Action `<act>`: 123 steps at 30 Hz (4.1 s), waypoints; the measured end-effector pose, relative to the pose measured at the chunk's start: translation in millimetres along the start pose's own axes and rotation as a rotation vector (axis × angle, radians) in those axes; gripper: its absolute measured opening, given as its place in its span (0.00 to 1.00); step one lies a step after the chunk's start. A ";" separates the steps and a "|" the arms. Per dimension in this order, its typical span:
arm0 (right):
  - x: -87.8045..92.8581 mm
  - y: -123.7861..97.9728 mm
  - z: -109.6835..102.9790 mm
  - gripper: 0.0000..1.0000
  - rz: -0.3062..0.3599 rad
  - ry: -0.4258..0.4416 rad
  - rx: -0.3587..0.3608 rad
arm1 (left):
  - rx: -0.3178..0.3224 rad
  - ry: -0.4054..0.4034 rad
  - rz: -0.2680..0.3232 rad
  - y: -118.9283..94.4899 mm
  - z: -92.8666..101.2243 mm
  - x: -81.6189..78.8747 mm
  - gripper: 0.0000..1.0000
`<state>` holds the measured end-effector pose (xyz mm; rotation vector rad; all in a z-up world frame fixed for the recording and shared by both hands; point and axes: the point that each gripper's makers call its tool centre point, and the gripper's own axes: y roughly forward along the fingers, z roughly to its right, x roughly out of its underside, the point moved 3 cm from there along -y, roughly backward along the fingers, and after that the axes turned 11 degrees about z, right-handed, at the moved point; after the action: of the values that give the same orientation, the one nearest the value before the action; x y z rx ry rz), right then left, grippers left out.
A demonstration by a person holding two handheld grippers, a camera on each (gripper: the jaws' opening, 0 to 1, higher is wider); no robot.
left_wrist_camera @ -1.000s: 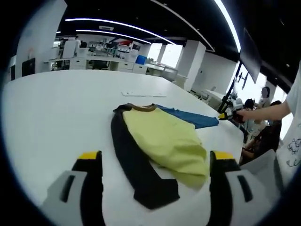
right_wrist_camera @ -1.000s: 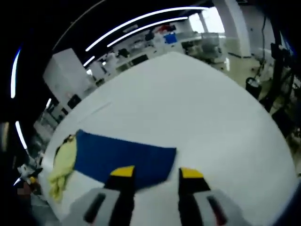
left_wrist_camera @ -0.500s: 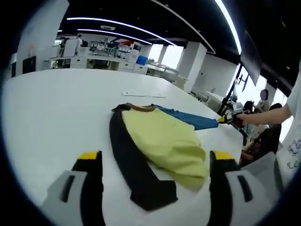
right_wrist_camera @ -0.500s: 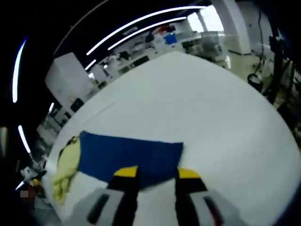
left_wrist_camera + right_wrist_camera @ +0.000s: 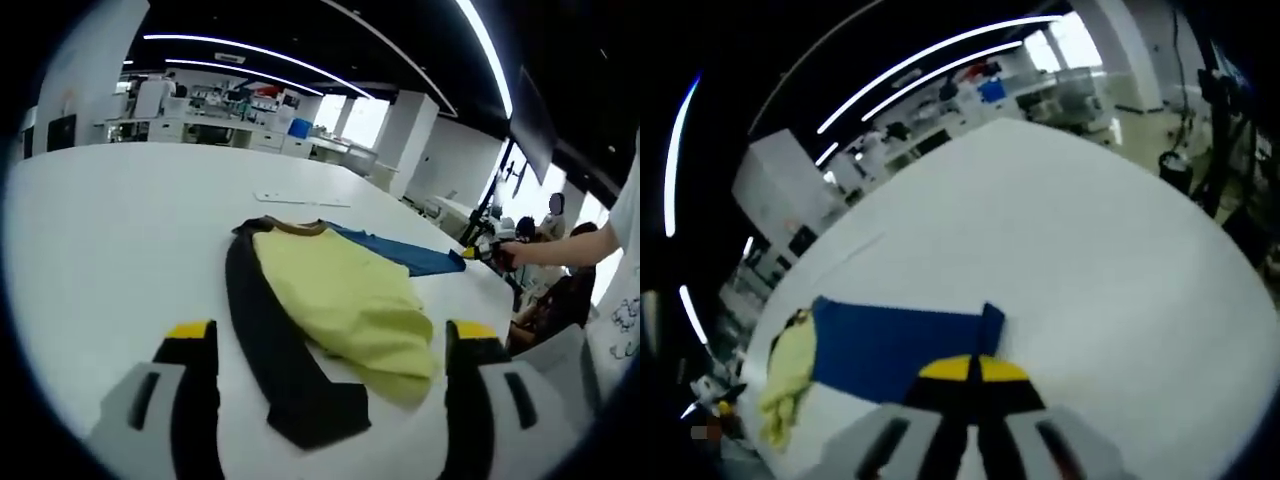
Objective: Fold the garment on the visible template until the final outline fits inside the template.
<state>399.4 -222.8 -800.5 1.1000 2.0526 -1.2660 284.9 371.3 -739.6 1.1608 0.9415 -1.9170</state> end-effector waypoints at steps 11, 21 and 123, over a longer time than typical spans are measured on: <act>-1.1 -4.3 14.6 0.00 0.010 -0.014 0.085 | -0.018 -0.008 0.000 -5.0 -2.9 3.5 0.91; -1.1 -2.4 10.5 0.00 0.012 -0.021 0.049 | -0.022 -0.014 0.008 -7.9 -4.7 3.8 0.91; 33.0 -69.2 -92.5 0.99 0.045 -0.388 -0.312 | 0.113 0.655 -0.418 -12.0 22.1 100.8 0.00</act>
<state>324.2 -144.9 -748.4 0.6928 1.8366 -1.0001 229.7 339.3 -821.7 1.8335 1.5325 -1.9446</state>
